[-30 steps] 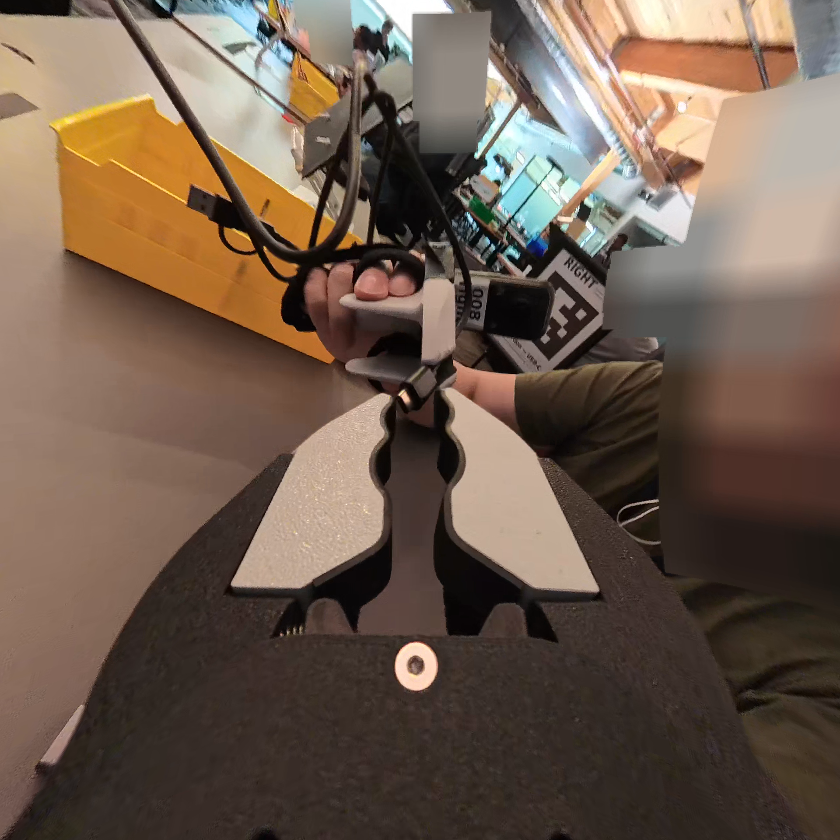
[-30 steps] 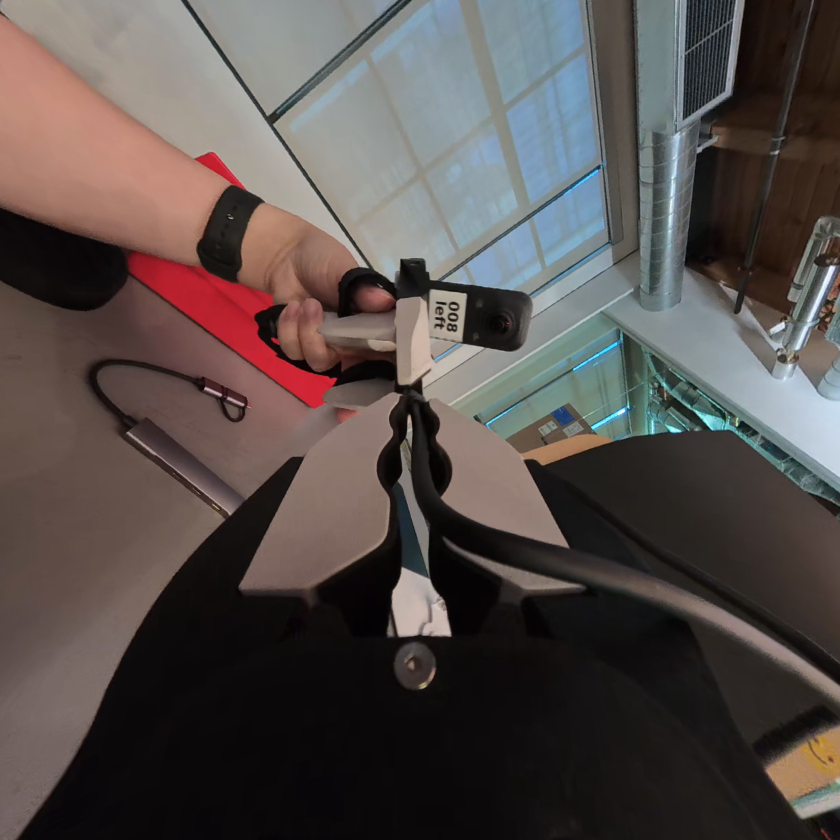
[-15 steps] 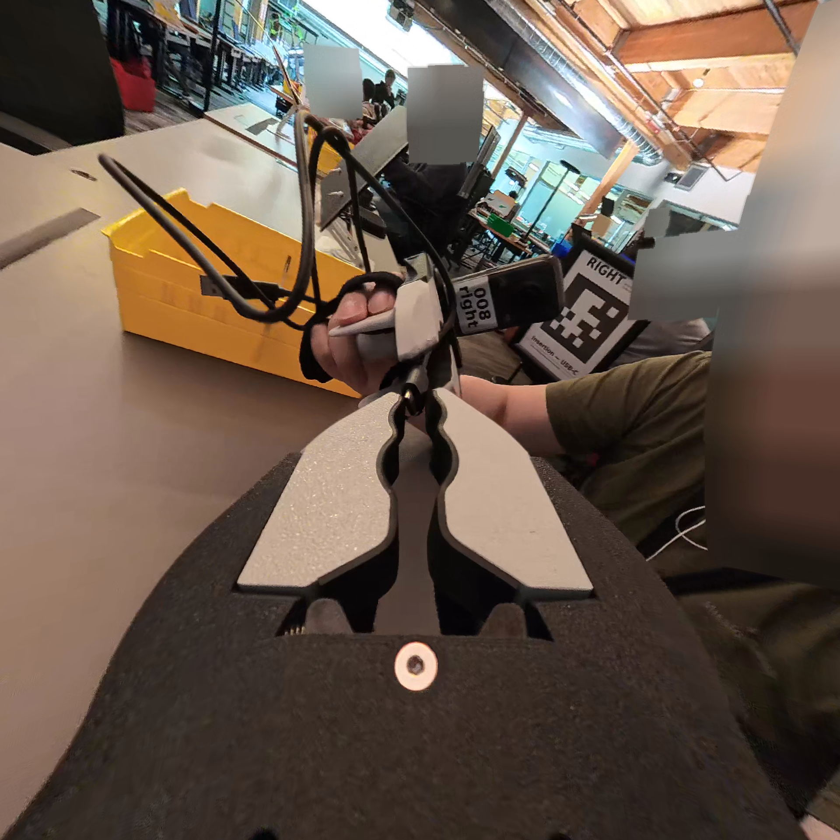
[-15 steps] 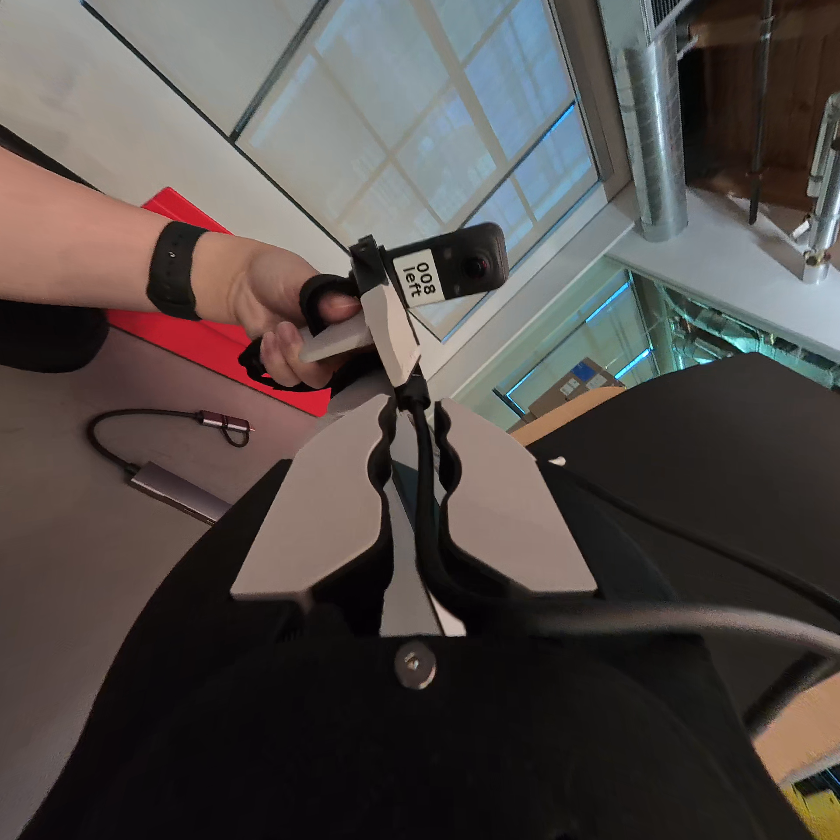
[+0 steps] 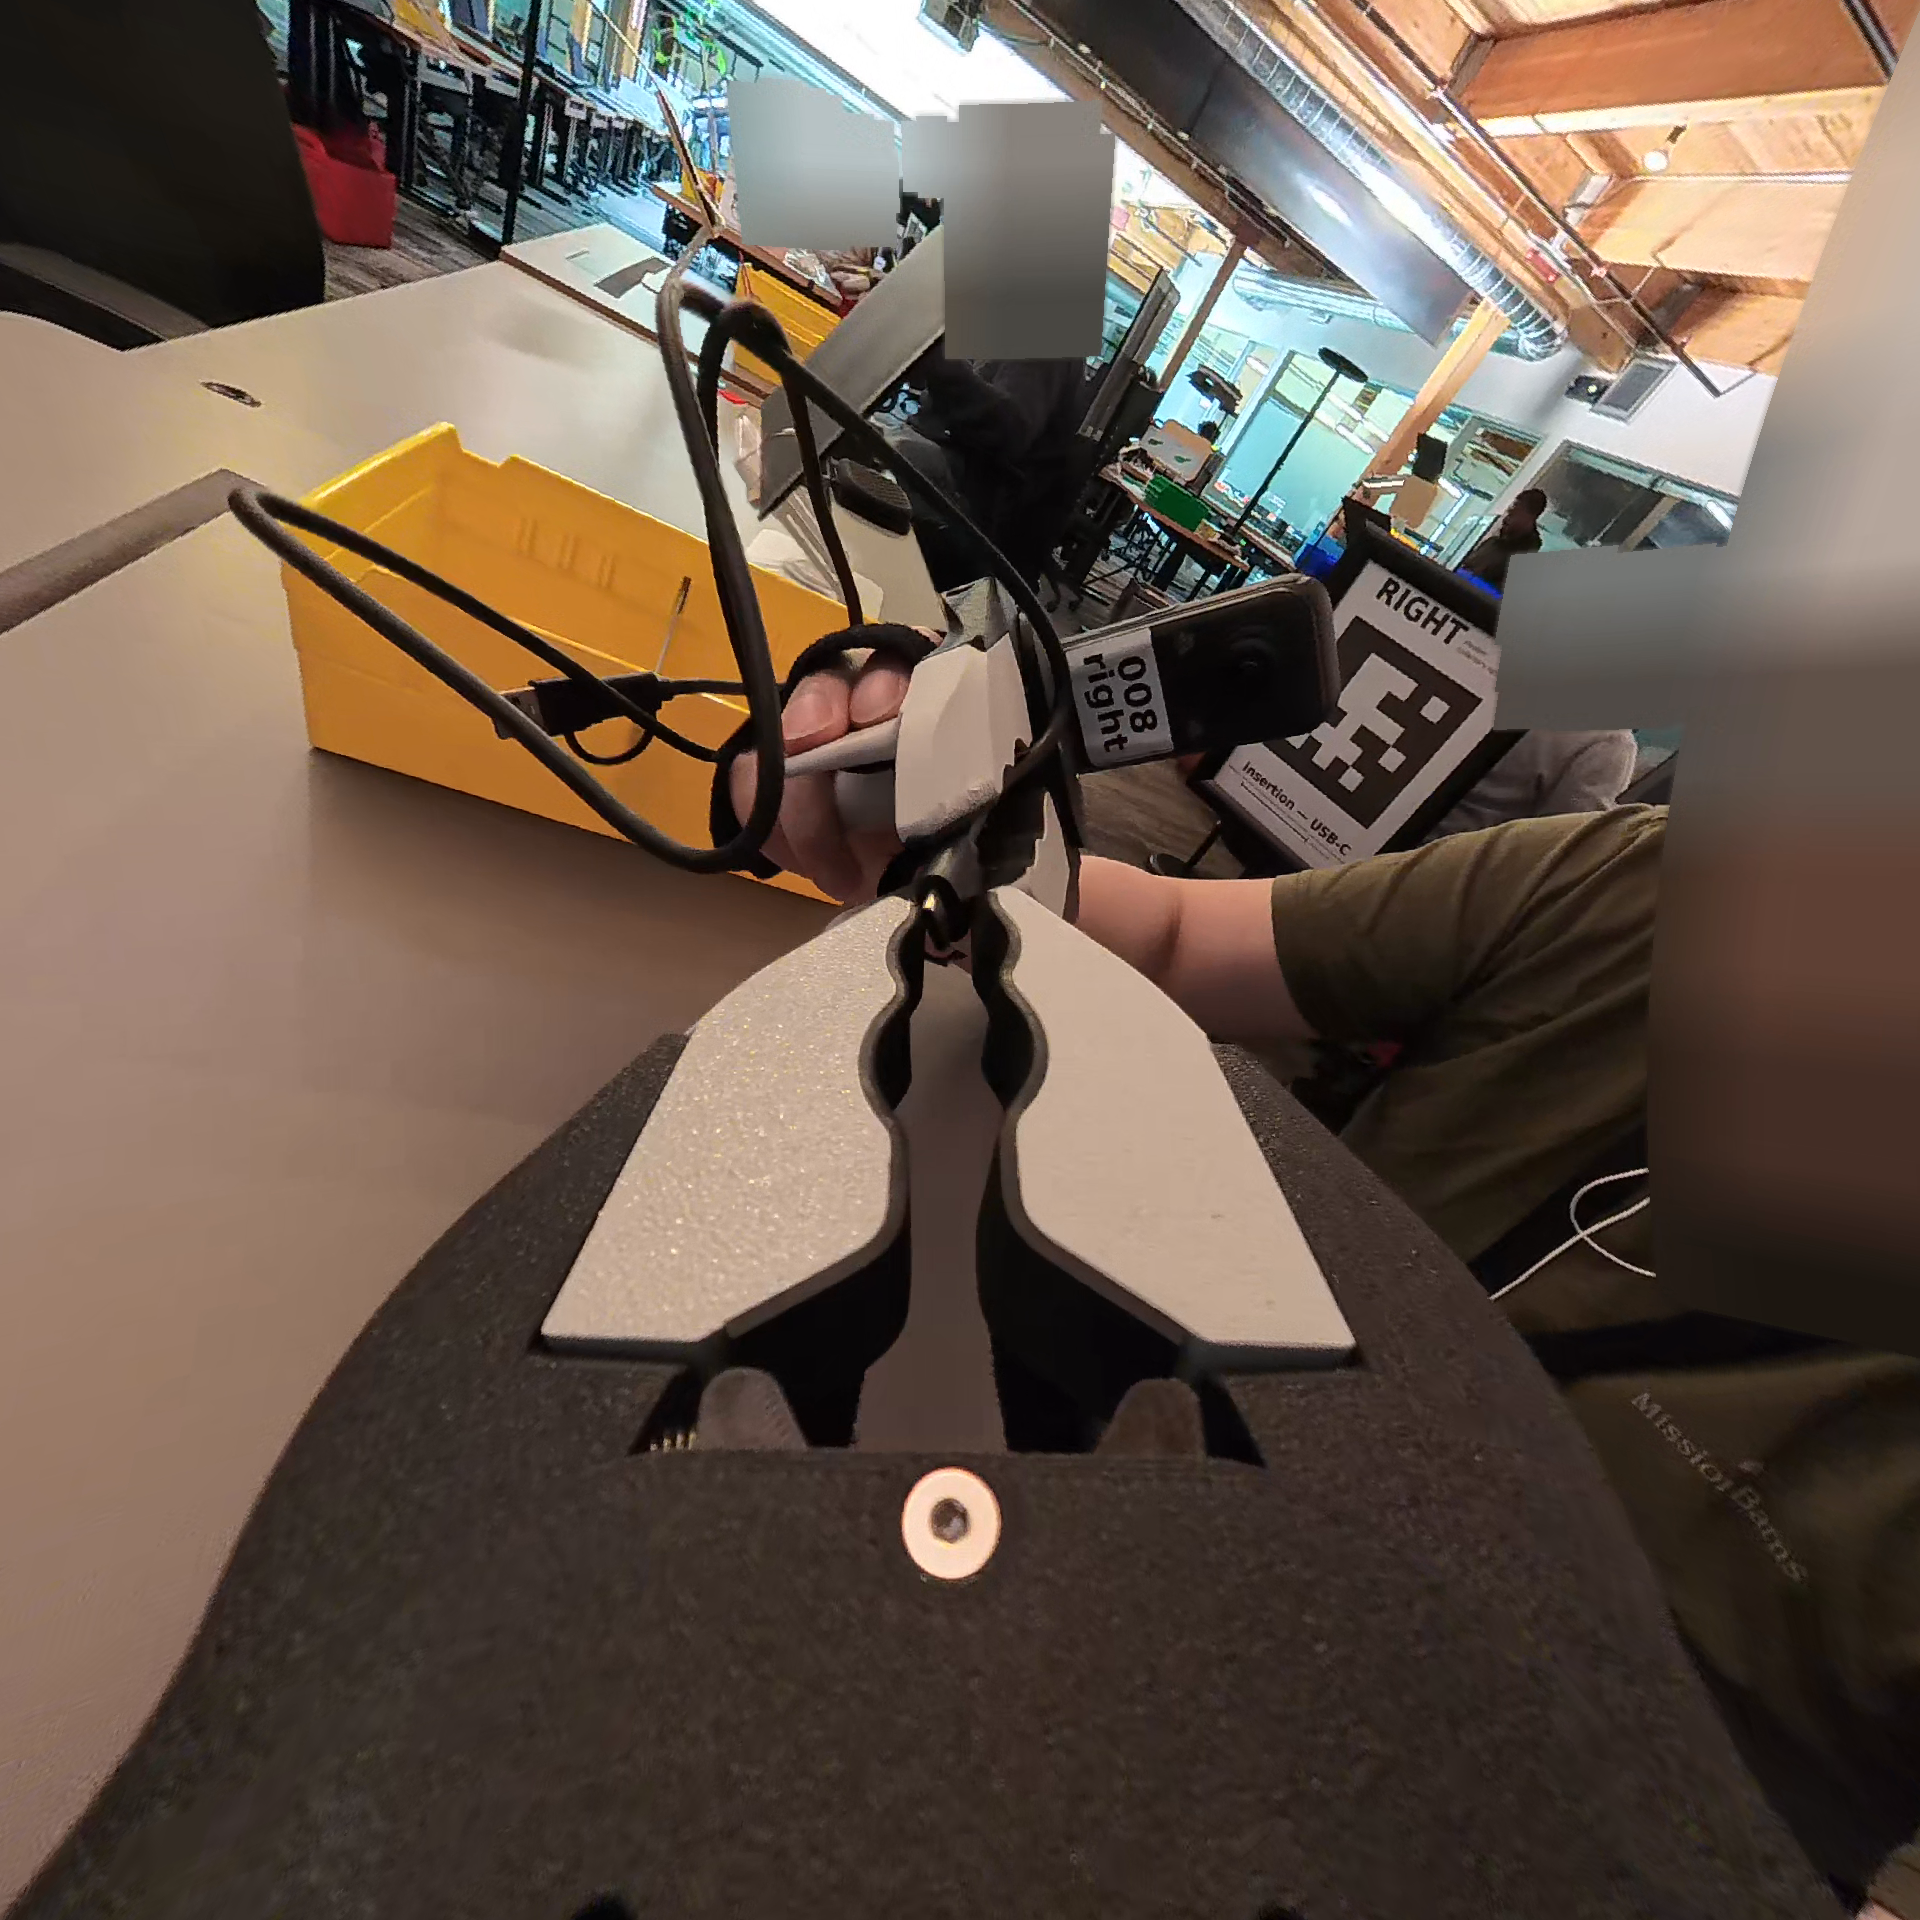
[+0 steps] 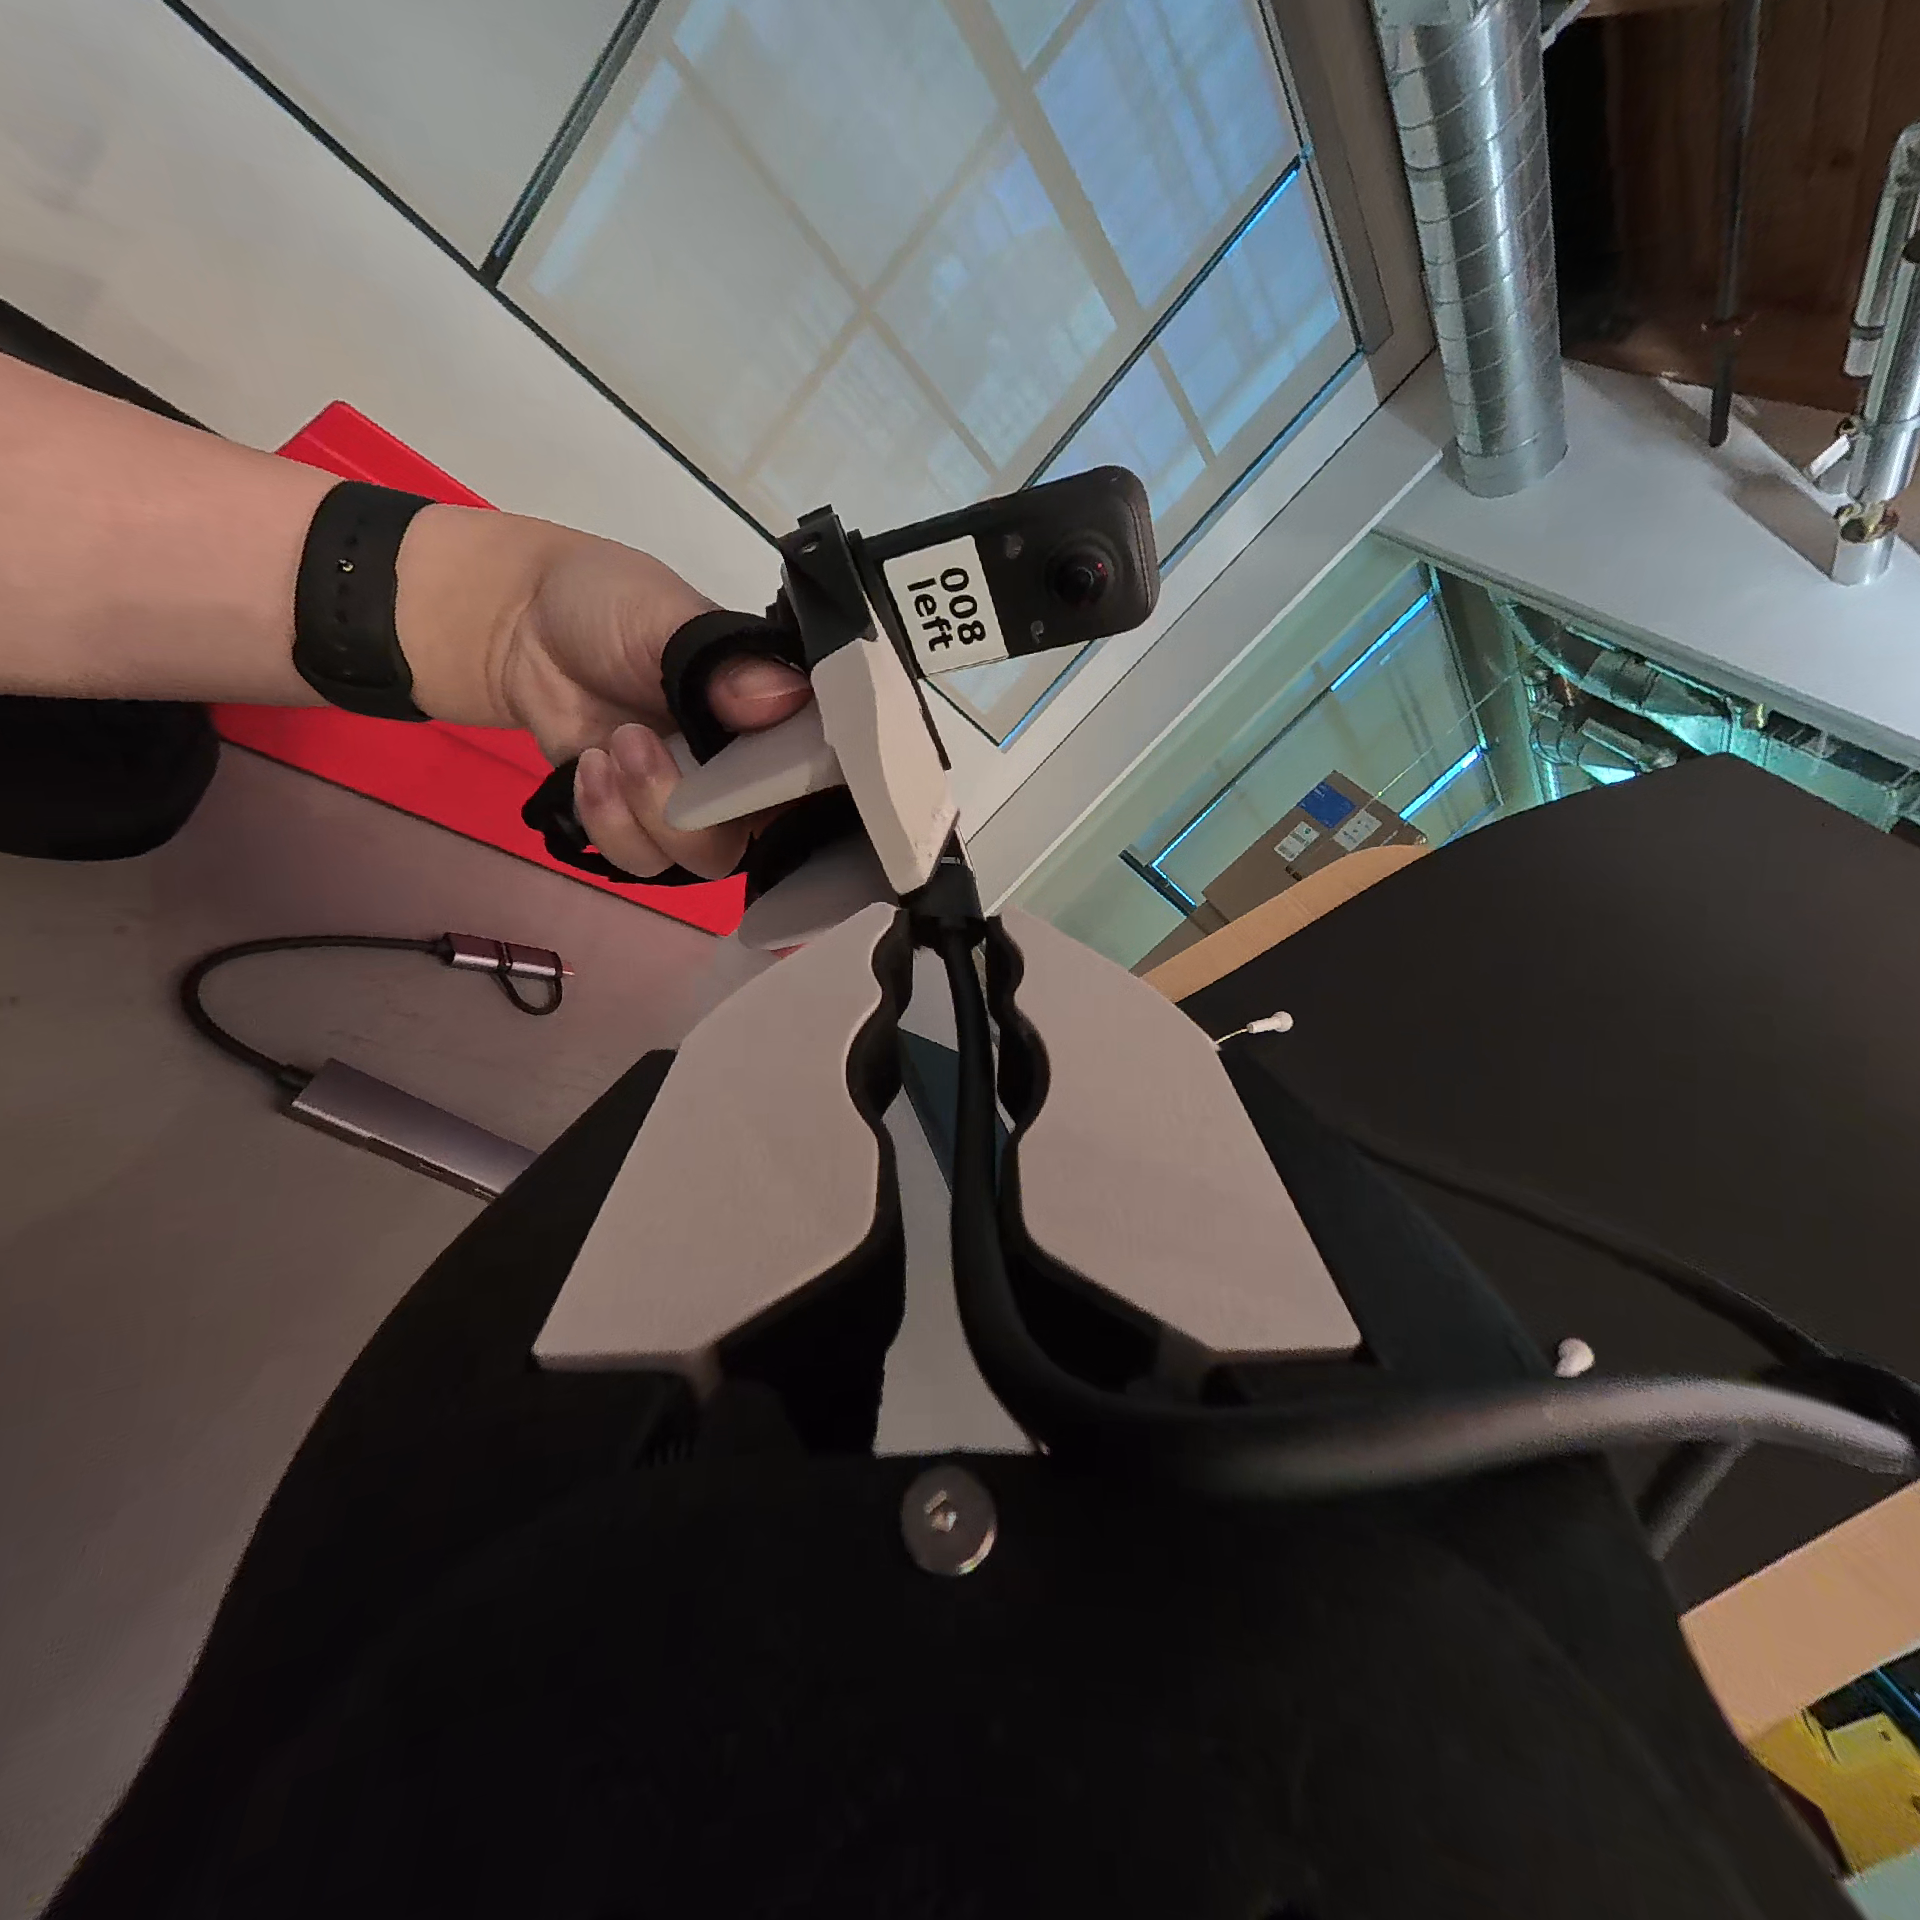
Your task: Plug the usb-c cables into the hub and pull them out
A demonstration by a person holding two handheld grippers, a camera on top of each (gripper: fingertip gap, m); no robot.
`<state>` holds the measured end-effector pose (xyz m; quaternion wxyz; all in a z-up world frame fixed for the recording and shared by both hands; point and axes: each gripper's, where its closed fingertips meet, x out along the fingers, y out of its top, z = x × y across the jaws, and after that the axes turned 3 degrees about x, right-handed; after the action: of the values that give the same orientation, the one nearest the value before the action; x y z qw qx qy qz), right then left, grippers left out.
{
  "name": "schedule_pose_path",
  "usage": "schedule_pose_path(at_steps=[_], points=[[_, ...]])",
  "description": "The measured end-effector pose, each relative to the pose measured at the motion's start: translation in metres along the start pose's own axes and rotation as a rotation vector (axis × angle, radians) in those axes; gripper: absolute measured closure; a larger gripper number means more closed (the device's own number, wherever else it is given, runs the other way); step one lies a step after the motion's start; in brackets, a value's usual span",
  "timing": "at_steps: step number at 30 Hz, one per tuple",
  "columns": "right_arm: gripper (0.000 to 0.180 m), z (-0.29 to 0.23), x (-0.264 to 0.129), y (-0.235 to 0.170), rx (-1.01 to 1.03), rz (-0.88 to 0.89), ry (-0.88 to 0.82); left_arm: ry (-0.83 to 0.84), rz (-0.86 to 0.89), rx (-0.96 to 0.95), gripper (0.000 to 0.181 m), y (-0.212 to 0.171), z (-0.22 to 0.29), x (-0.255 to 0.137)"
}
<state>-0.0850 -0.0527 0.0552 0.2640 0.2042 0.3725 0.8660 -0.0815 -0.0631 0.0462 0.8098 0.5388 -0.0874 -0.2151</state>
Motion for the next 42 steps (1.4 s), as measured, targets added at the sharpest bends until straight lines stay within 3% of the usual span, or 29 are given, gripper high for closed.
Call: schedule_pose_path(at_steps=[23,25,27,31,34,38,42], points=[[0.166,-0.004,0.002,-0.008,0.089,-0.040,0.026,0.052,-0.046,0.026,0.171,-0.006,-0.007,-0.002],[0.166,-0.004,0.002,-0.010,0.082,-0.054,0.034,0.165,-0.079,0.128,0.167,-0.004,-0.013,-0.011],[0.166,0.001,0.000,-0.014,0.087,-0.082,0.037,0.365,-0.123,0.212,0.152,0.004,-0.021,-0.033],[0.166,0.021,-0.010,-0.019,0.112,-0.114,-0.003,0.683,-0.289,0.217,0.141,-0.012,-0.023,-0.077],[0.166,0.035,-0.015,-0.020,0.136,-0.115,-0.034,0.880,-0.414,0.110,0.142,-0.055,-0.031,-0.092],[0.166,0.045,-0.019,-0.019,0.129,-0.126,-0.062,1.127,-0.509,0.032,0.138,-0.141,-0.043,-0.102],[0.166,0.048,-0.023,-0.013,0.131,-0.110,-0.076,1.242,-0.480,-0.081,0.130,-0.193,-0.050,-0.100]])
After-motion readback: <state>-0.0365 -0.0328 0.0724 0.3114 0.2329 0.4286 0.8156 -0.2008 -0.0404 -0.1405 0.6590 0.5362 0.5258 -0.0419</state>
